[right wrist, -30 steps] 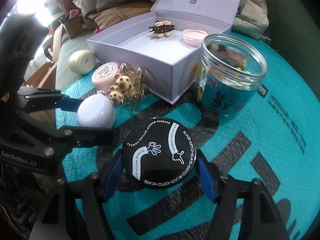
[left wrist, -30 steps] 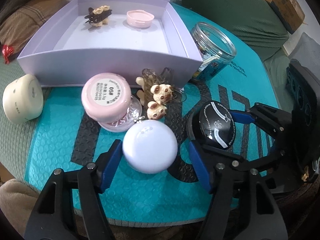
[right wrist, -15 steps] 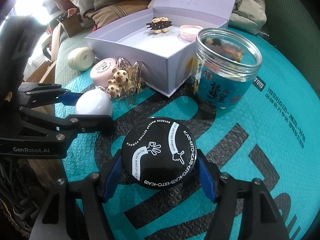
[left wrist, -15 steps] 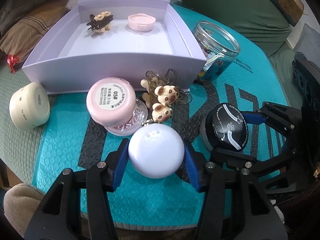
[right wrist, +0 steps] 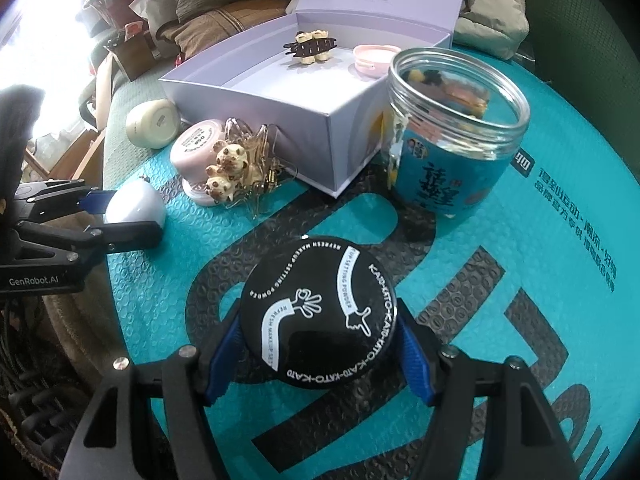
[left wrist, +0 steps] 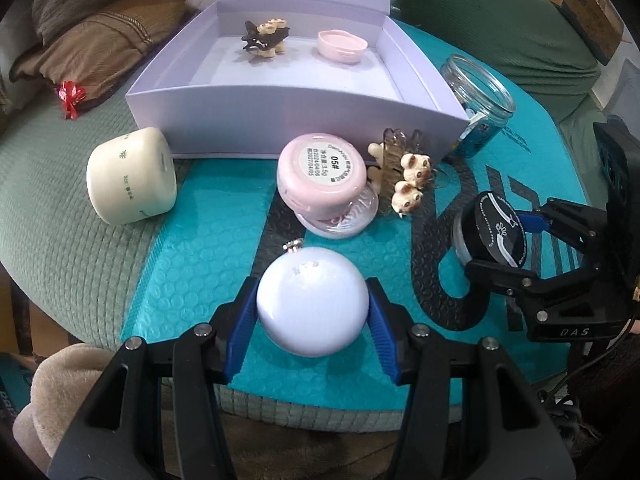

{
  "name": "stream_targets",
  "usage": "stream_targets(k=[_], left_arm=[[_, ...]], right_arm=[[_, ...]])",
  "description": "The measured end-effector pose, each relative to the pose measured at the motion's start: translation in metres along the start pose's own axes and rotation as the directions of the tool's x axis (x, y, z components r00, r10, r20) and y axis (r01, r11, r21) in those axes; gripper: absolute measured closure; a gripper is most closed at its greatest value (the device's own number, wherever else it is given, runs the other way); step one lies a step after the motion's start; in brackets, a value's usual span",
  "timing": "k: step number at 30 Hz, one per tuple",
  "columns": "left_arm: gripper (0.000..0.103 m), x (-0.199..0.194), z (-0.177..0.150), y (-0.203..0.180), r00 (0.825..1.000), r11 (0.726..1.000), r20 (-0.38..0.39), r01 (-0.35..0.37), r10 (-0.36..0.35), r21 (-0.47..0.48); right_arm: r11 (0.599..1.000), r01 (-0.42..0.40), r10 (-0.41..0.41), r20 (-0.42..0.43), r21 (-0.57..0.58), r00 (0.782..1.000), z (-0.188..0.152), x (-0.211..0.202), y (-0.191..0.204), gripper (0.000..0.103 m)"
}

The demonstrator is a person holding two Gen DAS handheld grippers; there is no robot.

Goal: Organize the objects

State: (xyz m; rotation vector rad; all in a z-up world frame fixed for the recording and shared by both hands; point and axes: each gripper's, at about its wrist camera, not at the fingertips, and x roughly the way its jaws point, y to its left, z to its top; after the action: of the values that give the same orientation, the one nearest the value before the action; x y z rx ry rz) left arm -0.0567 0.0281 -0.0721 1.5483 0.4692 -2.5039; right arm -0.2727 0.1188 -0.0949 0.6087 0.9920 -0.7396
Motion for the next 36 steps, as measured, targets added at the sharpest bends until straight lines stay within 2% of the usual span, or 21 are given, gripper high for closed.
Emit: stream_targets(k=[9, 12, 19, 36], left_arm=[[0.052, 0.002, 0.000, 0.002, 1.000, 1.000, 0.019, -0.016, 0.016, 0.001], [0.053, 0.001, -0.001, 0.001, 1.000, 1.000, 0.019, -0.023, 0.023, 0.006], [0.053, -0.006, -0.002, 0.003, 1.000, 1.000, 0.015, -0.018, 0.018, -0.004], [0.053, -0.040, 0.001, -0.003, 0.996, 0.998, 0.076, -0.054, 0.052, 0.024]], right_arm=[[0.999, 0.030, -0.029, 0.020, -0.018, 0.999, 0.003, 0.004, 0.005, 0.031], [0.998, 0.049, -0.048, 0.025, -0.030, 0.999, 0.003, 0.004, 0.007, 0.034], [1.000, 0.005, -0.005, 0.021, -0.027, 1.000, 0.003, 0.000, 0.012, 0.034], [0.987, -0.032, 0.046, 0.088, -0.156, 0.995, 0.017, -0.036, 0.055, 0.034]])
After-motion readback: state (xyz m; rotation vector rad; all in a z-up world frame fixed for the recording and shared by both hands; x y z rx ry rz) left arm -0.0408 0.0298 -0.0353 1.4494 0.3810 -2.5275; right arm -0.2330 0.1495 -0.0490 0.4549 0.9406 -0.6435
